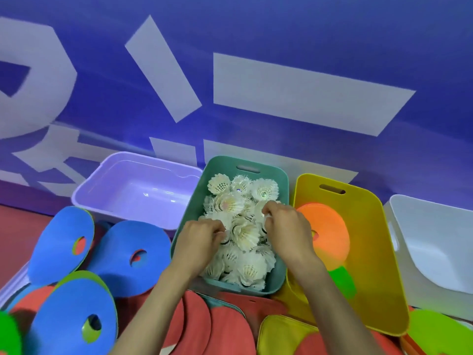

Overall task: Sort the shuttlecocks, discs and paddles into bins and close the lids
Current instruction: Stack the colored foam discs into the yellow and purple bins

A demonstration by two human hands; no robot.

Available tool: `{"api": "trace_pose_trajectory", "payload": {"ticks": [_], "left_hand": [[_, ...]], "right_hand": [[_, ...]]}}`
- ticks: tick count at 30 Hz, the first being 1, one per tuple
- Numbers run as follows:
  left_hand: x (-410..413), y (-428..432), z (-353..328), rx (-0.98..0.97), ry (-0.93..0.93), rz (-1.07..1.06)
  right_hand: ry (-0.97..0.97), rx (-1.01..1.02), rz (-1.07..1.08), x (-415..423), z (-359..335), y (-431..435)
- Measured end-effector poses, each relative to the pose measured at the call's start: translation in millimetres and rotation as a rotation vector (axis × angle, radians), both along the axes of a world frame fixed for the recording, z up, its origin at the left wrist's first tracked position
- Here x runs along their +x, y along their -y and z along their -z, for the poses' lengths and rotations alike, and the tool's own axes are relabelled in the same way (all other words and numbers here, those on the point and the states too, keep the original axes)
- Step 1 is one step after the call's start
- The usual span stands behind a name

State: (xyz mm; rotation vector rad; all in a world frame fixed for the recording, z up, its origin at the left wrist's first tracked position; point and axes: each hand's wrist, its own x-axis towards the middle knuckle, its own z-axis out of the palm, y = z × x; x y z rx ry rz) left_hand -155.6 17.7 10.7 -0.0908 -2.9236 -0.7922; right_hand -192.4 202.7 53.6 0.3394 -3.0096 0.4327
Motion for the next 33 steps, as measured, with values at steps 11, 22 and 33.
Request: {"api": "trace_pose_trajectory", "payload": {"ticks": [11,22,33], "left_hand": [[-28,1,6,-0.174,0.049,-0.112],[-38,-4,-2,-0.434,0.269,-0.032],[-34,-2,-3,-0.041,0.537,0.031]], "right_hand": [[0.301,0.121,-0.02,-19,44,7],[0.492,0.203,-0.052,-22,28,10],[0.275,-0.05,-0.149,4,13,-11]]}}
